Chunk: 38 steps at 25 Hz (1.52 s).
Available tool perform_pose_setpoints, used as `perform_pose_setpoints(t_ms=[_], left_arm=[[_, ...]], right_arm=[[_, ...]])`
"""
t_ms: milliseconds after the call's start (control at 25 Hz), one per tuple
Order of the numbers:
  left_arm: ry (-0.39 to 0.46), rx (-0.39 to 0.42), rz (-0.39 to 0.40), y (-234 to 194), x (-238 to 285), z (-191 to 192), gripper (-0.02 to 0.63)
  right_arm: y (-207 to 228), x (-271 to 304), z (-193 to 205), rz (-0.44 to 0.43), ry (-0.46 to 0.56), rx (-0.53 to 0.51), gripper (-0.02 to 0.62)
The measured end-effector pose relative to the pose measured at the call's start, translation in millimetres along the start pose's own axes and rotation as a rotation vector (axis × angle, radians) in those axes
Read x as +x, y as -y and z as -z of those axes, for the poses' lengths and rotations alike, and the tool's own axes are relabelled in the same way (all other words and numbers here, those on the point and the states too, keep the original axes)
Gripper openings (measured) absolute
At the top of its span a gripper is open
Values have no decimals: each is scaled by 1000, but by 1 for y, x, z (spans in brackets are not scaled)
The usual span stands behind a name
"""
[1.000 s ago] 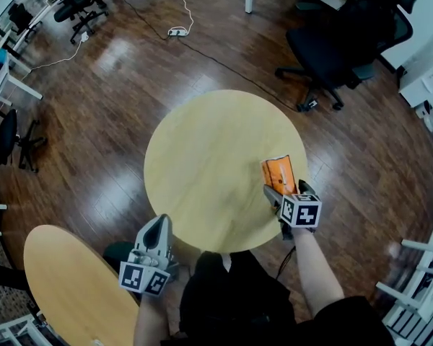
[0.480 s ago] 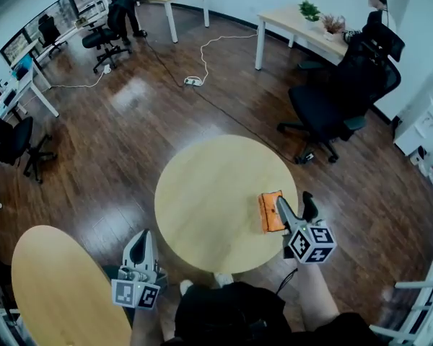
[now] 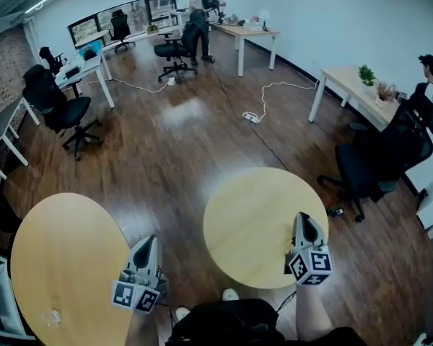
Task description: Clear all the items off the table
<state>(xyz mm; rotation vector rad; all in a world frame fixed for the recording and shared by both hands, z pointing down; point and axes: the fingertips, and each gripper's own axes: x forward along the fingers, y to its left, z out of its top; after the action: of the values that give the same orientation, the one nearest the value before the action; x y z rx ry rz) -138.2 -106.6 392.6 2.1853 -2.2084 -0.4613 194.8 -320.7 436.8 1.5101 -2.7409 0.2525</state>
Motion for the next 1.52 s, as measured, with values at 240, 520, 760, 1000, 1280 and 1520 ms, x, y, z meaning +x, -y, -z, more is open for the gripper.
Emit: perform_pose_setpoints(t_ms=[240,520,760,1000,1280,1520], left_arm=[[56,67,-275,-77,-105,-43,-8],[126,137,-543,-122,-227,-90,-8],[180,184,-735,-135,-325,-117,-8],[200,221,-921,-140,-414,-134,-8],[271,251,-1076,-117,-463,-136,-8],[299,238,-1181,-102,-479,-126,-8]], right_arm=[[-129,35,-19,-256,88,-2,3],[-297,44,-15,-580,88,-11,2],[-428,23,-3,-863,58,-12,3],[-525,-9,16,-1062,23,-2,3],[-588,-39,30,-1261,9,-47,3],[-608,-41,31,-1339,2,-72,3]])
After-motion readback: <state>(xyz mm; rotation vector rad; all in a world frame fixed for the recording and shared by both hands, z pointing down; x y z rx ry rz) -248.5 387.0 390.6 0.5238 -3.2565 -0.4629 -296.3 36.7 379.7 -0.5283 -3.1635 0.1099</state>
